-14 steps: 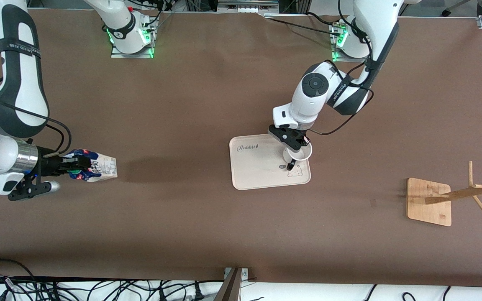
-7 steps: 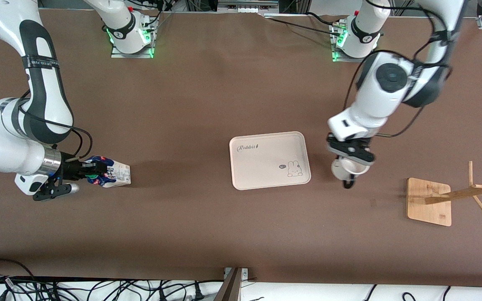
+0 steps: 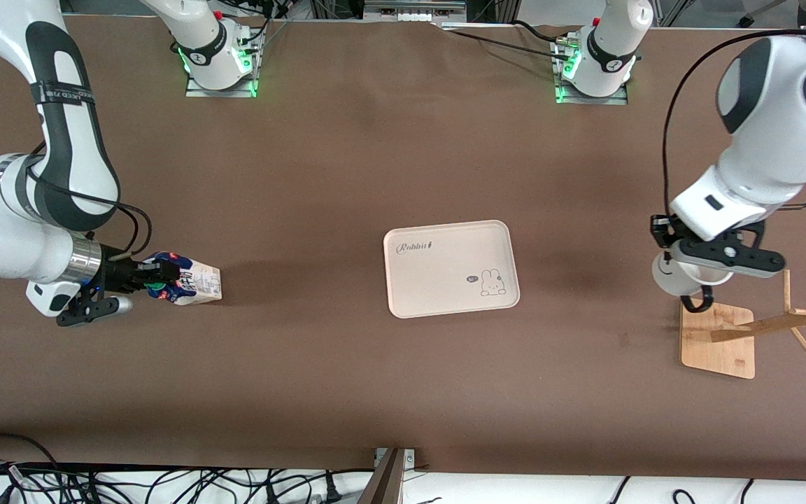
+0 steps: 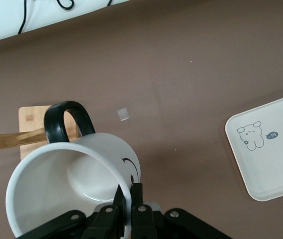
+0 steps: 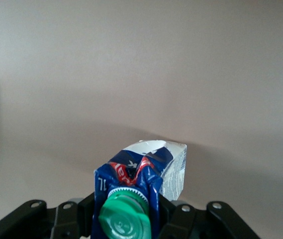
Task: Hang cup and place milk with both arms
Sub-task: 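Lower the carton with the right gripper while the left gripper carries the mug, then release the carton with the right gripper while the left gripper hangs the mug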
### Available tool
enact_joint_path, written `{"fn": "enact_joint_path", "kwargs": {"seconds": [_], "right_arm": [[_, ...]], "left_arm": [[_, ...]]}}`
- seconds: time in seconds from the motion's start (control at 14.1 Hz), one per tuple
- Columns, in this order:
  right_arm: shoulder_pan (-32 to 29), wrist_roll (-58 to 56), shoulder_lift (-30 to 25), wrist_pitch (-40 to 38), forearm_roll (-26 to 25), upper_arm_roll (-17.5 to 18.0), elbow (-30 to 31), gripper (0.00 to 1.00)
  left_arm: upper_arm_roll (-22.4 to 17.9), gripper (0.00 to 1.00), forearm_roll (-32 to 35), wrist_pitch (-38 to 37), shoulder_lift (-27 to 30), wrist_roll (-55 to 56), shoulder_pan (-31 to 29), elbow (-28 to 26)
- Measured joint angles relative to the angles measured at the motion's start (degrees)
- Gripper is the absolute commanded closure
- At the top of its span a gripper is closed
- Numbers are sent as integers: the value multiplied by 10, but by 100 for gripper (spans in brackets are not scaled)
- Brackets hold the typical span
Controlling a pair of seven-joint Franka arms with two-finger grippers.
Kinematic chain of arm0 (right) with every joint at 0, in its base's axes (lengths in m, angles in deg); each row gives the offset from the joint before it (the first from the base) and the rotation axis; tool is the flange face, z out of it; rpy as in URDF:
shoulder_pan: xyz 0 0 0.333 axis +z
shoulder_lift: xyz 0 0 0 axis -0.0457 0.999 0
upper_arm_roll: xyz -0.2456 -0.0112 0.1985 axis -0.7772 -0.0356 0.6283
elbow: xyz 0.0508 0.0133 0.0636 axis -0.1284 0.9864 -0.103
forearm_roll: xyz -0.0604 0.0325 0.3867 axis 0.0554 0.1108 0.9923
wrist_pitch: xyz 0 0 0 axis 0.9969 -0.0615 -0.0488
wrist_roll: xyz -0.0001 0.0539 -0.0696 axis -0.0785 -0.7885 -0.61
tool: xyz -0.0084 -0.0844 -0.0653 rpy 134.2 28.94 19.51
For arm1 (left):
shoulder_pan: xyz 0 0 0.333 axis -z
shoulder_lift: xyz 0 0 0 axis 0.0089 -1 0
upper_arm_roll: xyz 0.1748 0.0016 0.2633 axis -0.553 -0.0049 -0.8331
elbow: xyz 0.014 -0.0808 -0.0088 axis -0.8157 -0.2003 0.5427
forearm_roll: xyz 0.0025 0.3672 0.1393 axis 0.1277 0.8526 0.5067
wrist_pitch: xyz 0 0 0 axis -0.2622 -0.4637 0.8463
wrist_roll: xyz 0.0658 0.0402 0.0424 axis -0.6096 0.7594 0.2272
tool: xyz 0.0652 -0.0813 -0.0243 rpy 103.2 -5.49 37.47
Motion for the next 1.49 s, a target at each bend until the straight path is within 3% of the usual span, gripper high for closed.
{"fn": "enact_joint_path", "kwargs": {"seconds": [0.35,0.78,0.85,0.92,0.99,1.06,1.49], "right_arm": [[-1,-31,-33,40,0,-5,71,71],[-2,-32,-54,40,0,-22,103,68],[-2,-32,-54,40,0,-26,104,63],[-2,-33,-54,40,0,-28,105,50],[-2,-33,-54,40,0,-29,105,7],[-2,-33,-54,40,0,-29,105,0],[-2,-33,-55,41,1,-30,104,0]], "left_arm": [[-48,100,-34,0,-9,-93,-12,13],[-89,100,-54,0,-27,-146,-15,39],[-94,100,-59,0,-27,-155,-17,42],[-97,100,-61,0,-28,-161,-19,44],[-99,100,-62,1,-28,-167,-20,45],[-101,100,-62,3,-29,-172,-20,46],[-124,100,-89,4,-39,-226,-29,47]]}}
